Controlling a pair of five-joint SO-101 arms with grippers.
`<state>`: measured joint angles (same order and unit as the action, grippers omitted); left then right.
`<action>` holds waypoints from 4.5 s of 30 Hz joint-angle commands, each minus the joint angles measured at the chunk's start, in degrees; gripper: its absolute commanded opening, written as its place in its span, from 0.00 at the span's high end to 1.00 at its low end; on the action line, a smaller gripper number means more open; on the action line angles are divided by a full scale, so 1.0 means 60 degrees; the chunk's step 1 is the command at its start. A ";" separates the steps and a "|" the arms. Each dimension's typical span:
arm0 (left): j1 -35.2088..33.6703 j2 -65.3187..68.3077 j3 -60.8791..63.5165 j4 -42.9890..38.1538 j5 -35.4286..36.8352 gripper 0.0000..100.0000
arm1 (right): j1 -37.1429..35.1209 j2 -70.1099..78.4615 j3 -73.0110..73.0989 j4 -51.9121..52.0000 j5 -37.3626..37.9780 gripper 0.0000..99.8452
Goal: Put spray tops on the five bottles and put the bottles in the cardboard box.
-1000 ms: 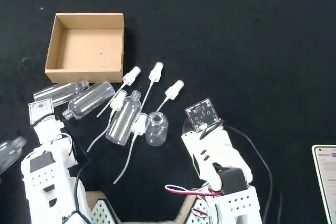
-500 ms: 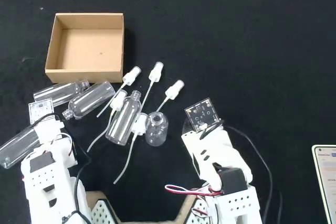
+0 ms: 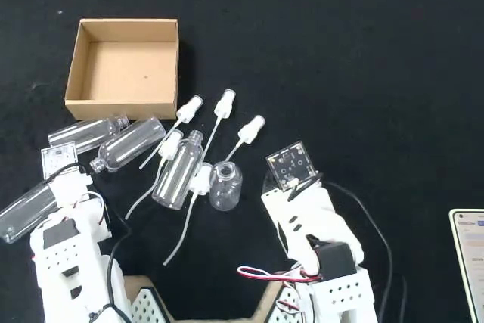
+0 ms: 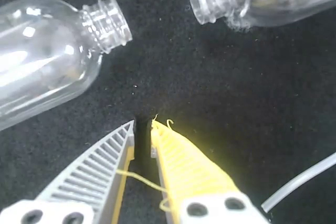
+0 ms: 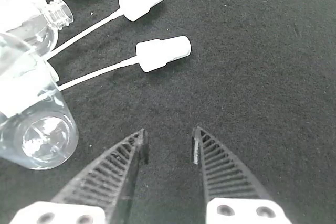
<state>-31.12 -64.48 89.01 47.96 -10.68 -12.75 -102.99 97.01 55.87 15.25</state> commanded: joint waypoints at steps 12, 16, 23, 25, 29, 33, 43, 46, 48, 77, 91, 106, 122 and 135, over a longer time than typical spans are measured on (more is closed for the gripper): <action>-0.2073 0.0132 -0.4535 0.3663 -0.4029 0.93 | -0.0088 -0.0916 -0.0081 0.0029 0.0073 0.85; -0.2469 0.0161 -0.6366 0.4308 -0.5158 0.93 | -0.0088 -0.0916 -0.0081 0.0029 0.0073 0.85; -0.2527 0.0176 -0.6762 0.3824 -0.6491 0.82 | -0.0088 -0.0916 -0.0081 0.0029 0.0073 0.85; -0.2689 0.0176 -0.6645 0.3502 -0.6168 0.72 | -0.0088 -0.0916 -0.0081 0.0029 0.0073 0.85; -0.3128 0.0205 -0.6322 0.2212 -0.6051 0.68 | -0.0088 -0.0916 -0.0081 0.0029 0.0073 0.85; -0.3275 0.1128 -0.6249 0.2256 -0.7780 0.68 | -0.0088 -0.0916 -0.0081 0.0029 0.0073 0.85; -0.3245 0.5509 -0.9048 0.3619 -1.0447 0.68 | -0.0088 -0.0916 -0.0081 0.0029 0.0073 0.85; -0.3245 0.6344 -0.9370 0.3619 -1.1253 0.68 | -0.0088 -0.0916 -0.0081 0.0029 0.0073 0.85; -0.3231 0.6872 -0.9678 0.3619 -1.1458 0.68 | -0.0088 -0.0916 -0.0081 0.0029 0.0073 0.85; -0.2161 1.0491 -1.0513 0.2212 -1.3099 0.67 | -0.0088 -0.0916 -0.0081 0.0029 0.0073 0.85; -0.3685 1.0740 -1.0835 0.2696 -1.3582 0.94 | -0.0088 -0.0916 -0.0081 0.0029 0.0073 0.85; -0.6205 1.0740 -1.1597 0.4527 -1.4154 0.69 | -0.0088 -0.0916 -0.0081 0.0029 0.0073 0.85; -0.4549 1.0857 -1.1963 0.4542 -1.3480 0.69 | -0.0088 -0.0916 -0.0081 0.0029 0.0073 0.85; -0.5179 1.0857 -1.1216 0.4264 -1.3421 0.69 | -0.0088 -0.0916 -0.0081 0.0029 0.0073 0.85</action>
<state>-61.63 0.92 19.74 74.86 -84.26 -12.75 -102.99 97.01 55.87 15.25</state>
